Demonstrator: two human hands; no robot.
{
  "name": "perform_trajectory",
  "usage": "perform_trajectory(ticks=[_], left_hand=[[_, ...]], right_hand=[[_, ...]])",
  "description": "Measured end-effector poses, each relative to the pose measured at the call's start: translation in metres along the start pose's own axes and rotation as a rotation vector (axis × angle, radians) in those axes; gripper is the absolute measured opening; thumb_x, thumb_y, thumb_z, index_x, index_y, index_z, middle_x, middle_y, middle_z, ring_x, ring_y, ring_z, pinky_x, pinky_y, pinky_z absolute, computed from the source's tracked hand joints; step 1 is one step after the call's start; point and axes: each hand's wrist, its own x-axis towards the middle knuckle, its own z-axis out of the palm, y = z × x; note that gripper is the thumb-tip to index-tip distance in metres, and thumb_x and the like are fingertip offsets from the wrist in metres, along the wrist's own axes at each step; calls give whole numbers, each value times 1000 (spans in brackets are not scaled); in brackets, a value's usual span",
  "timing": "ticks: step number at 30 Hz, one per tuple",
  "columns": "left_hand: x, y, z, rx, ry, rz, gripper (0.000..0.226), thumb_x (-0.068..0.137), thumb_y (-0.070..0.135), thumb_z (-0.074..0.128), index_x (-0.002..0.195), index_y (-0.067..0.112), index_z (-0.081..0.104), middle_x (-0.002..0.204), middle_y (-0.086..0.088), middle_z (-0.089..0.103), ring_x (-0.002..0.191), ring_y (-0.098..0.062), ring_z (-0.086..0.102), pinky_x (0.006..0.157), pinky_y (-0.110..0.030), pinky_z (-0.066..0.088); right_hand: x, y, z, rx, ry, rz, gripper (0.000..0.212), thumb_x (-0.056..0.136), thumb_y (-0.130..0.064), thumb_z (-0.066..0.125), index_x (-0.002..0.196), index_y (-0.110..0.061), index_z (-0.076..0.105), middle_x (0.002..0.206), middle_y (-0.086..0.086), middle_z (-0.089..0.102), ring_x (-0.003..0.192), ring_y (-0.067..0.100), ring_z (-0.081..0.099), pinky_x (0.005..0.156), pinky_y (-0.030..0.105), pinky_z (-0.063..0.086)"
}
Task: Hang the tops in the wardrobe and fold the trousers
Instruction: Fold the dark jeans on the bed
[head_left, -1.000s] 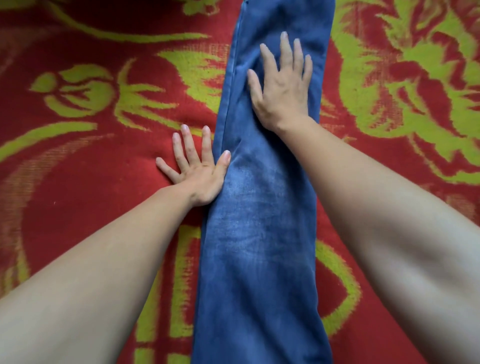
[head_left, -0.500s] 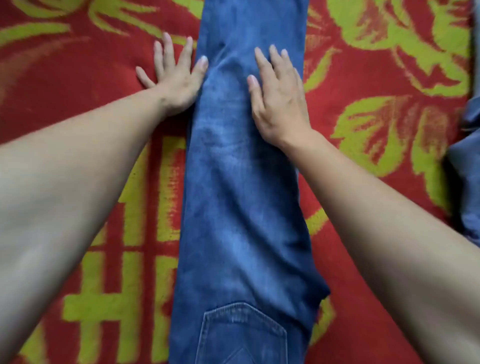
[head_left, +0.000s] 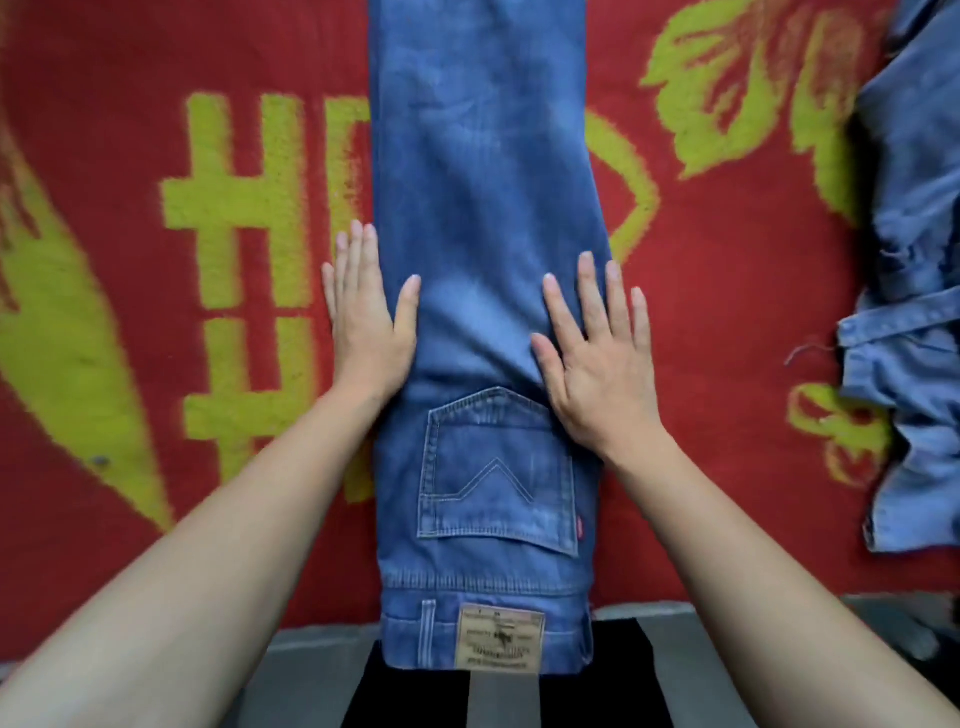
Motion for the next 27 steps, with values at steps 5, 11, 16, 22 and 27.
perform_trajectory(ticks=[5,11,16,22,27], left_hand=[[-92,4,3,-3,20,-161,64,100,30,51,149,-4,27,158,-19,23,148,-31,17,122,-39,11],[-213,4,-16,3,-99,-398,63,91,49,57,134,4,46,129,-18,48,120,-37,46,101,-44,36],[-271,-10,-24,-56,-280,-528,62,86,62,58,121,12,48,118,-9,63,111,-32,58,88,-36,45],[-291,9,-31,-263,-289,-645,46,87,55,62,107,15,72,100,-3,71,106,-24,64,72,-18,36],[-363,37,-47,-296,-250,-614,50,89,58,57,105,14,73,106,-6,72,105,-21,64,78,-23,40]], right_hand=[[-28,-8,8,258,-67,381,76,100,-57,36,159,-18,7,164,22,2,152,37,4,122,48,7],[-138,-26,0,571,-82,710,83,90,-68,48,152,-17,25,142,13,46,130,30,43,109,41,34],[-233,-39,11,734,-394,695,60,81,-78,48,110,-26,56,108,-4,63,110,23,60,87,32,43],[-247,-36,-6,989,-462,721,70,84,-78,47,115,-20,72,114,1,72,113,21,63,105,38,45],[-313,-28,-35,1087,-473,777,73,82,-75,55,120,-14,68,121,7,69,114,25,62,106,40,44]])
